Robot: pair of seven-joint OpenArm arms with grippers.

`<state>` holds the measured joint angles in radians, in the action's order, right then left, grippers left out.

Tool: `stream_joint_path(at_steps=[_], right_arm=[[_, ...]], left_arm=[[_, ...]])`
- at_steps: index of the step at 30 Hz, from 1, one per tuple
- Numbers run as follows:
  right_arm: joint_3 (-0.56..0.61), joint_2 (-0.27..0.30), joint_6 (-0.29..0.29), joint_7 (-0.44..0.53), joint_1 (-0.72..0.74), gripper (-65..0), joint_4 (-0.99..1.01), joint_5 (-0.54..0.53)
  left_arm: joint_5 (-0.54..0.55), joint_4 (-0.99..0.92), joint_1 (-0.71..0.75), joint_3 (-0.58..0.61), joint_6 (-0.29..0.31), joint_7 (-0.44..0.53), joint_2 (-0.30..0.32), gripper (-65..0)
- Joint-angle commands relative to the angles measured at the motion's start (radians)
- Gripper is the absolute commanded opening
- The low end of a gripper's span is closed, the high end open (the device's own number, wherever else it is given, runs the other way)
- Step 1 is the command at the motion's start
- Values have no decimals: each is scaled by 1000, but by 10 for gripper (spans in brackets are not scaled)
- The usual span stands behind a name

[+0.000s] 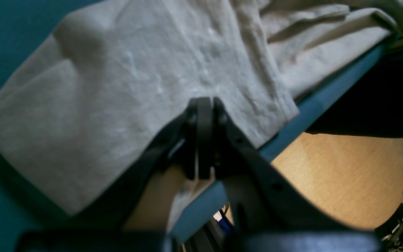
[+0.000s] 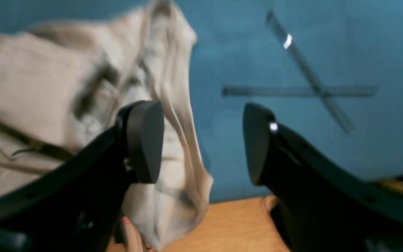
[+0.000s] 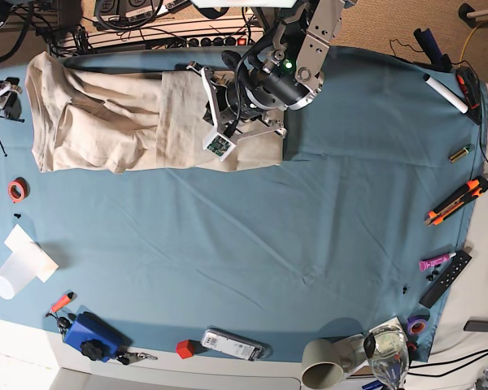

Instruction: Fold the T-shirt properly

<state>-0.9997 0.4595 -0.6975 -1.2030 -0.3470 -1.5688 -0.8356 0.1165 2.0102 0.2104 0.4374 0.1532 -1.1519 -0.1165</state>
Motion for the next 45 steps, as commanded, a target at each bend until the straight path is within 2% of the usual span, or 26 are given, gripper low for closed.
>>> stream_joint_path(at_steps=[1, 4, 7, 11, 19, 22, 26, 27, 30, 34, 40, 45], right_arm=[[-8, 26, -1, 21, 17, -296, 21, -16], [-8, 26, -1, 8, 56, -296, 127, -40], [-5, 26, -1, -60, 99, -296, 216, -127], [64, 40, -1, -92, 117, -296, 287, -163], [300, 53, -1, -89, 116, -296, 315, -187], [316, 50, -1, -94, 117, -296, 314, -230], [318, 47, -1, -145, 117, -305, 314, -233], [318, 47, -1, -161, 116, -326, 314, -233], [318, 48, -1, -167, 117, -468, 314, -233], [318, 48, -1, -119, 117, -644, 314, -217], [289, 68, -1, 8, 156, -650, 314, -69], [162, 95, -1, 94, 266, -650, 314, 21]], left_arm=[[11, 19, -5, 4, 3, 15, -14, -650], [11, 19, -5, 4, 3, 17, -14, -650], [11, 19, -5, 4, 3, 23, -14, -650], [11, 19, -5, 4, 3, 23, -14, -650], [11, 19, -5, 4, 4, 25, -14, -650], [11, 19, -6, 4, 3, 25, -14, -650], [11, 19, -6, 4, 3, 27, -14, -650], [11, 19, -6, 4, 3, 31, -14, -650], [11, 19, -6, 4, 3, 51, -14, -650], [11, 19, -8, 4, 3, 48, -14, -650], [10, 19, -8, 3, 0, 33, -14, -650], [10, 20, -5, 3, 0, 21, -13, -650]])
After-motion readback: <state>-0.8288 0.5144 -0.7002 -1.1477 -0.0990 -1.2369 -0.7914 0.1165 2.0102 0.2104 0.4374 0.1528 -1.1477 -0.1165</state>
